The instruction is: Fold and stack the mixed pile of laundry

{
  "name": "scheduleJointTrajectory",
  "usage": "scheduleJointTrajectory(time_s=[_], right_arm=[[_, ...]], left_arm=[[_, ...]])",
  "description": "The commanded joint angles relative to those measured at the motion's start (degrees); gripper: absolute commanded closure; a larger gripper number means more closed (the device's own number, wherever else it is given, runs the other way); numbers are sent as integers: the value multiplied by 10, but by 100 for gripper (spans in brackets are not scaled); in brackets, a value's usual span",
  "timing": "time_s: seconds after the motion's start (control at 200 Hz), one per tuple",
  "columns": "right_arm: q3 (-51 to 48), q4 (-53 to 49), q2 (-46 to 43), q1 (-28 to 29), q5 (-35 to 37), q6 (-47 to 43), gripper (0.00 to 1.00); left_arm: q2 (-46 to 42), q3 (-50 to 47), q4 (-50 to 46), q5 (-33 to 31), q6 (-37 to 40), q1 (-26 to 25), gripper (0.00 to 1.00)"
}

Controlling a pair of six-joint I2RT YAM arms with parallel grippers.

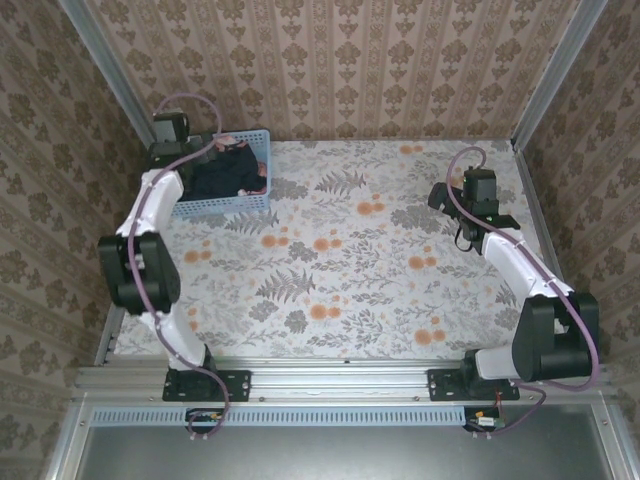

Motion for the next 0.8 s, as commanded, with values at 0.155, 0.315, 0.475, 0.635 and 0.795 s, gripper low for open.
scheduleJointTrajectory(time_s=[0.155,0.315,0.475,0.635,0.795], right_arm=[[14,-61,7,-1,-14,9,0],[14,-70,7,-1,-17,8,0],[33,-81,7,-1,-32,-2,0],[51,-90,4,0,-66,3,0],[48,-85,-14,1,-74,10,0]], left_arm=[[158,156,-173,98,-77,17,18],[192,183,-173,132,-81,12,67],[161,230,-200,131,-70,10,100],[93,299,-231,125,-46,-10,100],[14,325,-235,126,-25,-67,100]])
